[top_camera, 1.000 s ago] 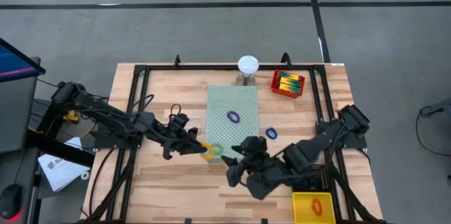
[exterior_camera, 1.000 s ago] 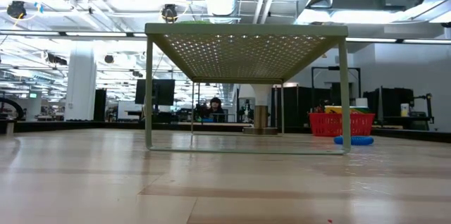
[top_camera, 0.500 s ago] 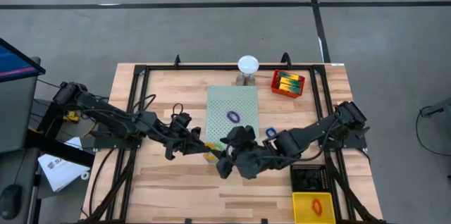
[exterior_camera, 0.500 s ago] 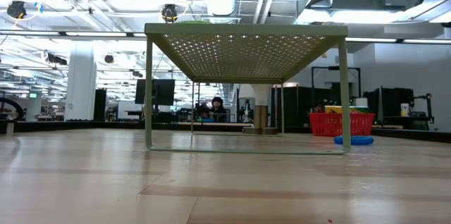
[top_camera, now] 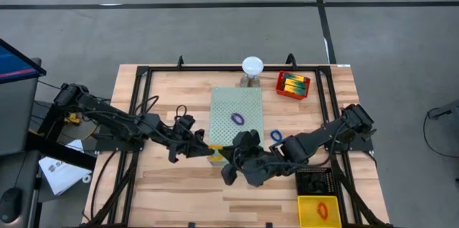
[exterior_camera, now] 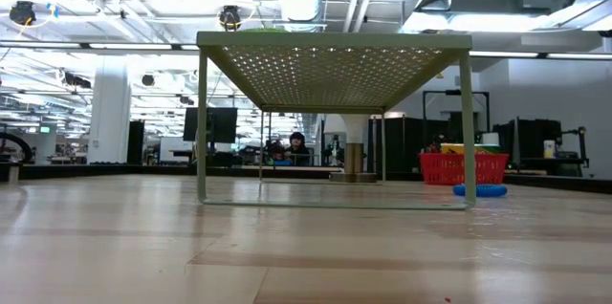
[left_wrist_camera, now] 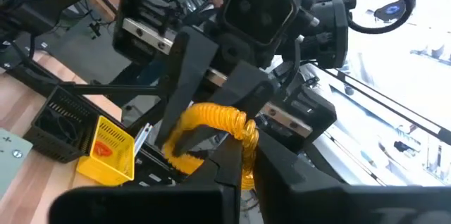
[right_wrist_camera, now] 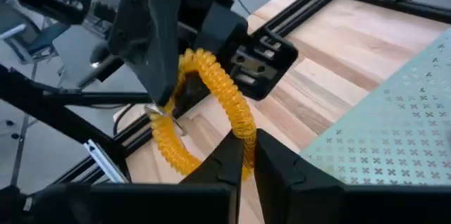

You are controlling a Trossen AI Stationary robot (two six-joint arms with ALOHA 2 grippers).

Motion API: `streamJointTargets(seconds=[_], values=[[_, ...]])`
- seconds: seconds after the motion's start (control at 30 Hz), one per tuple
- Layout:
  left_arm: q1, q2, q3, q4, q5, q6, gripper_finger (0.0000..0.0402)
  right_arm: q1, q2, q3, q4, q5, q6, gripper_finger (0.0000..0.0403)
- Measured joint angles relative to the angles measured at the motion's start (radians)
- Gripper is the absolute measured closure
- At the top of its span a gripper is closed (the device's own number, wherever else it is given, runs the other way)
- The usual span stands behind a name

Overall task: Pick & Place Office Desk Supplies
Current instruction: Put the yellow spring keychain into the yellow bin

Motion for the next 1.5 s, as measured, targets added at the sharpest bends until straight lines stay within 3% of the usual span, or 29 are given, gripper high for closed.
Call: streamJointTargets(seconds=[0.3,0.43,0.63,0.73,0.87,0.97,1.1,1.3,1.5], values=[[-0.032,0.0,0.0,-0.136,0.068,-0.01,0.0313,0.027,-0.003,0.0,0.01,0.126,0.026,0.0398],[-0.077,0.0,0.0,-0.281,0.067,-0.01,0.0287,0.036,-0.011,-0.001,0.004,0.164,0.035,0.0399],[-0.16,0.0,0.0,-0.636,0.067,-0.045,0.0264,0.076,-0.045,-0.001,-0.066,0.158,0.088,0.0401],[-0.201,0.0,0.0,-0.848,0.067,-0.088,0.0259,0.128,-0.062,0.0,-0.213,0.103,0.227,0.0402],[-0.241,0.0,0.0,-1.103,0.061,-0.116,0.0256,0.206,-0.063,0.0,-0.417,-0.071,0.441,0.0402],[-0.25,0.0,0.0,-1.254,0.061,-0.121,0.0256,0.269,-0.052,0.0,-0.528,-0.207,0.569,0.0402],[-0.233,0.0,0.0,-1.402,0.035,-0.135,0.0256,0.369,-0.05,-0.004,-0.625,-0.31,0.739,0.0403],[-0.169,-0.055,0.0,-1.632,-0.142,-0.309,0.0256,0.521,-0.05,-0.029,-0.672,-0.387,1.032,0.0403],[-0.072,-0.198,0.0,-1.775,-0.372,-0.434,0.0256,0.647,-0.049,-0.091,-0.65,-0.46,1.274,0.0403]])
